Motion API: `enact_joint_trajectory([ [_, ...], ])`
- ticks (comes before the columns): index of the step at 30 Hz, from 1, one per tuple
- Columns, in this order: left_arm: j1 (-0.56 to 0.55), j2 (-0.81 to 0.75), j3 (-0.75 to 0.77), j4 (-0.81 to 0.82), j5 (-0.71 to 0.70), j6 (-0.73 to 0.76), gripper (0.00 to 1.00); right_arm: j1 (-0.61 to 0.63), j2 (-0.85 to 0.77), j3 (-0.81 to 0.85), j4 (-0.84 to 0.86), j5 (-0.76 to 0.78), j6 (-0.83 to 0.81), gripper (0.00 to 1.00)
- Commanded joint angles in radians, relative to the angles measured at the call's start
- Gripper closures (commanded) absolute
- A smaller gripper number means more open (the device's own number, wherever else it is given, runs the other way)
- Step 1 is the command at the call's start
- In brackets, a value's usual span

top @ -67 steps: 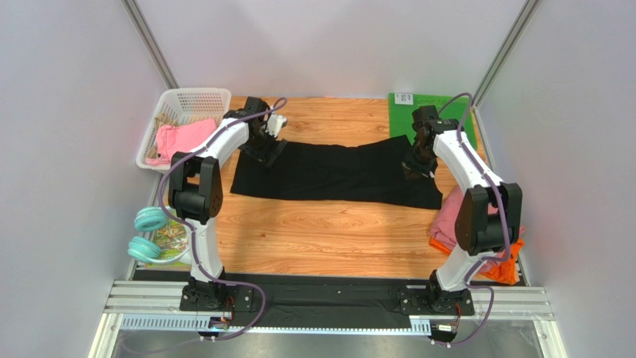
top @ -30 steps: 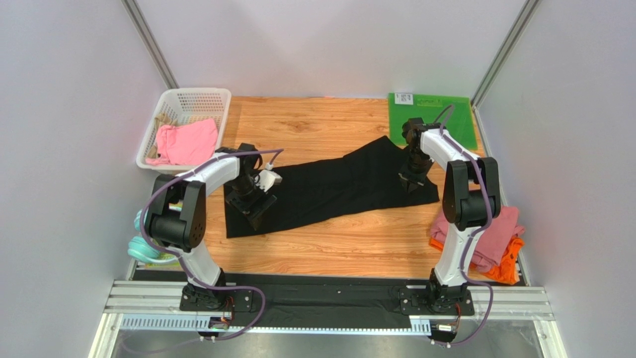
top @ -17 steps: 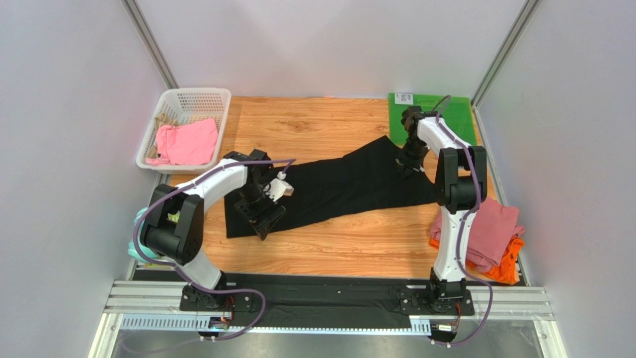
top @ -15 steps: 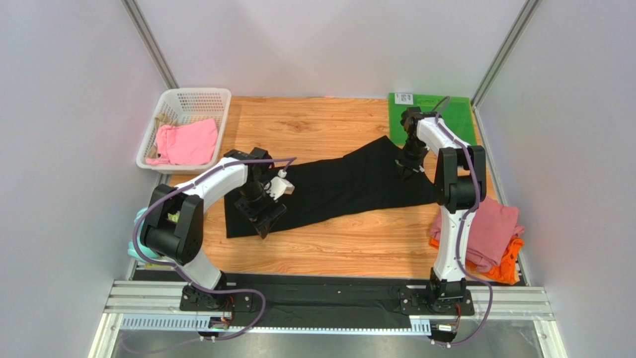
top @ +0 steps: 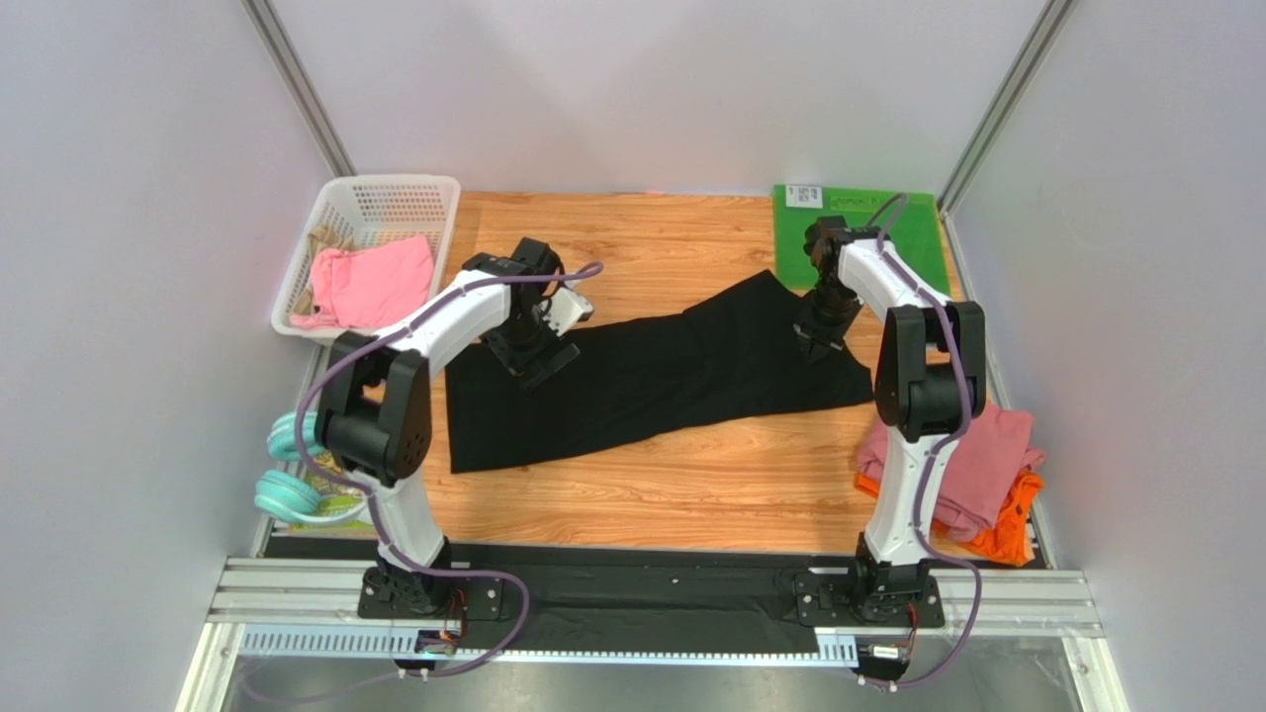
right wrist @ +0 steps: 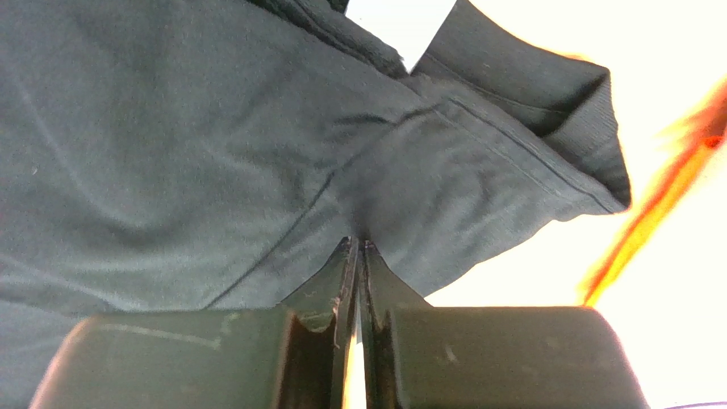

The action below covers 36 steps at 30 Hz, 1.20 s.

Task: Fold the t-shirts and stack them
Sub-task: Rotate the tshirt 90 degrees

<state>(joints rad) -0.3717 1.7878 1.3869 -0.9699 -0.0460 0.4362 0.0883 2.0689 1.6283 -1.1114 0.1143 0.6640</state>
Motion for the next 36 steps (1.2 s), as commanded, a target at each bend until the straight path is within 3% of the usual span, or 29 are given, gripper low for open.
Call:
enact_joint_trajectory([
  [1,0.001,0.090,0.012,-0.009,-0.045,0.033,0.01,0.004,-0.078,-0.025,0.007,0.050,-0.012,0.95],
  [11,0.065,0.211,0.011,-0.007,-0.094,0.056,0.01,0.002,-0.021,-0.007,0.008,0.056,-0.020,0.99],
  [24,0.109,0.035,-0.259,0.010,-0.078,0.118,0.02,0.034,0.053,0.053,0.025,-0.005,-0.026,1.00],
  [30,0.094,0.010,-0.204,-0.085,0.018,0.084,0.03,0.044,0.138,0.113,0.021,-0.039,-0.038,1.00],
  [36,0.024,0.018,-0.148,-0.138,0.041,0.070,0.03,0.070,0.252,0.289,-0.014,-0.099,-0.050,1.00],
])
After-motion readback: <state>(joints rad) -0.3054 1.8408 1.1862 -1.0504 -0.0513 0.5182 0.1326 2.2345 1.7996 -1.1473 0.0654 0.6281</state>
